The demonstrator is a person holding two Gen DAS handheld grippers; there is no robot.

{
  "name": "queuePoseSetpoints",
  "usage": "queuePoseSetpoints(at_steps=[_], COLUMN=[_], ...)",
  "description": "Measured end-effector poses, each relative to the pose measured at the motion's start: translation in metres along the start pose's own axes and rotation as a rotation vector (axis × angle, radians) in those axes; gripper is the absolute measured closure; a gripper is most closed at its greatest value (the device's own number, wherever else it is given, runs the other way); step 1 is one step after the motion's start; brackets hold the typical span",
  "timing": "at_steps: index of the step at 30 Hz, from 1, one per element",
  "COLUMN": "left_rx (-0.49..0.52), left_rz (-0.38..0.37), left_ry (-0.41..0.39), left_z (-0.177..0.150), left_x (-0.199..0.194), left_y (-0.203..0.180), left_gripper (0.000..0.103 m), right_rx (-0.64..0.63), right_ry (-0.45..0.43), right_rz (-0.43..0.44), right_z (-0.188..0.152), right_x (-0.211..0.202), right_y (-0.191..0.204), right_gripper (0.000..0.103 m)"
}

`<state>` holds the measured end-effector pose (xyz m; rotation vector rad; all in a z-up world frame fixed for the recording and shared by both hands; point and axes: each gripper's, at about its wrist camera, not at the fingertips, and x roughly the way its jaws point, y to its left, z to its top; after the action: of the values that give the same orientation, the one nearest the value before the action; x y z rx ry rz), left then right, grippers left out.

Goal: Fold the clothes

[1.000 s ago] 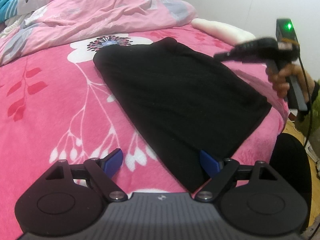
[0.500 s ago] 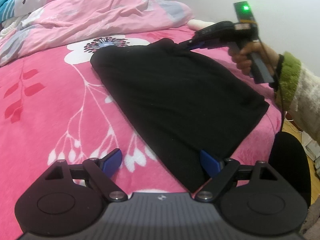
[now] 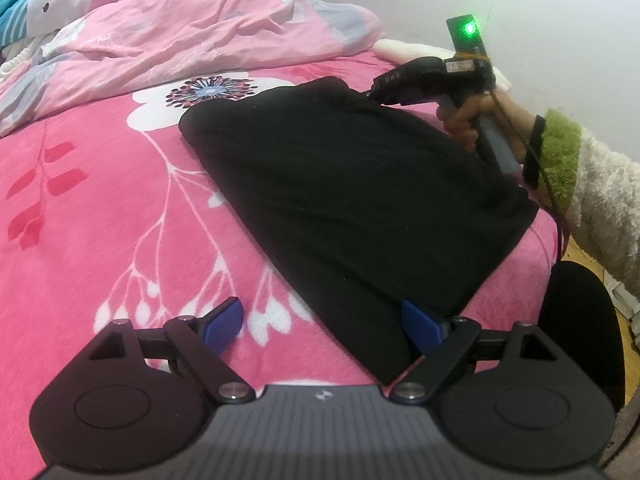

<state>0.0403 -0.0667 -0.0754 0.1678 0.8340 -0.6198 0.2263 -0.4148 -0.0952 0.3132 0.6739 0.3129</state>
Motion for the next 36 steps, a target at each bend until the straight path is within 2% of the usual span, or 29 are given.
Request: queuePoseSetpoints(at_steps=[3, 5, 6, 8, 10, 12, 13, 14, 16, 19, 22, 24, 26, 28, 31, 33, 35, 36], left_rx=[0.0, 0.0, 0.0, 0.001, 0.001, 0.002, 0.002, 0.003, 0.004, 0.005, 0.006, 0.008, 0.008, 0.008, 0.007, 0.005, -0.001, -0.003], left_rz=[-0.001, -0.001, -0.001, -0.002, -0.002, -0.002, -0.003, -0.004, -0.006, -0.009, -0.01, -0.01, -0.009, -0.011, -0.014, -0.016, -0.019, -0.021], left_ry=[-0.003, -0.006, -0.006, -0.007, -0.008, -0.008, -0.008, -0.008, -0.009, -0.01, -0.01, -0.01, -0.011, -0.011, -0.013, -0.014, -0.012, -0.011], left_z=[-0.001, -0.001, -0.001, -0.001, -0.002, -0.002, -0.002, -0.002, -0.002, -0.002, -0.001, -0.001, -0.001, -0.001, -0.001, -0.001, 0.0, 0.001], left_x=[0.0, 0.0, 0.0, 0.0, 0.0, 0.0, 0.0, 0.0, 0.0, 0.001, 0.002, 0.002, 0.002, 0.002, 0.003, 0.002, 0.002, 0.002], left_y=[0.0, 0.001, 0.001, 0.001, 0.0, 0.0, 0.001, 0.001, 0.001, 0.002, 0.003, 0.003, 0.003, 0.003, 0.004, 0.004, 0.005, 0.005], left_gripper=[0.016, 0.016, 0.016, 0.015, 0.015, 0.015, 0.015, 0.015, 0.015, 0.015, 0.015, 0.015, 0.015, 0.015, 0.015, 0.014, 0.014, 0.014], right_rx=[0.04, 0.053, 0.057, 0.06, 0.058, 0.064, 0.067, 0.069, 0.087, 0.141, 0.249, 0.315, 0.349, 0.378, 0.38, 0.386, 0.393, 0.386], right_ry=[-0.084, -0.11, -0.103, -0.048, 0.013, 0.041, 0.05, 0.06, 0.034, 0.025, 0.03, 0.011, -0.034, -0.074, -0.036, -0.01, 0.016, 0.026], right_rz=[-0.001, 0.042, 0.077, 0.134, 0.159, 0.192, 0.209, 0.227, 0.252, 0.235, 0.25, 0.254, 0.221, 0.185, 0.25, 0.285, 0.308, 0.306], right_z=[0.006, 0.009, 0.01, 0.01, 0.008, 0.008, 0.008, 0.008, 0.008, 0.006, 0.0, -0.003, -0.004, -0.005, -0.012, -0.02, -0.03, -0.037], right_x=[-0.021, -0.032, -0.034, -0.03, -0.02, -0.01, -0.006, -0.002, -0.002, 0.003, 0.009, 0.009, -0.007, -0.026, -0.062, -0.088, -0.114, -0.127], right_y=[-0.002, -0.002, -0.001, 0.003, 0.009, 0.01, 0.011, 0.011, 0.01, -0.003, -0.021, -0.032, -0.04, -0.048, -0.041, -0.032, -0.021, -0.014], right_gripper=[0.091, 0.088, 0.087, 0.075, 0.073, 0.073, 0.079, 0.1, 0.099, 0.099, 0.1, 0.096, 0.091, 0.091, 0.09, 0.085, 0.075, 0.074])
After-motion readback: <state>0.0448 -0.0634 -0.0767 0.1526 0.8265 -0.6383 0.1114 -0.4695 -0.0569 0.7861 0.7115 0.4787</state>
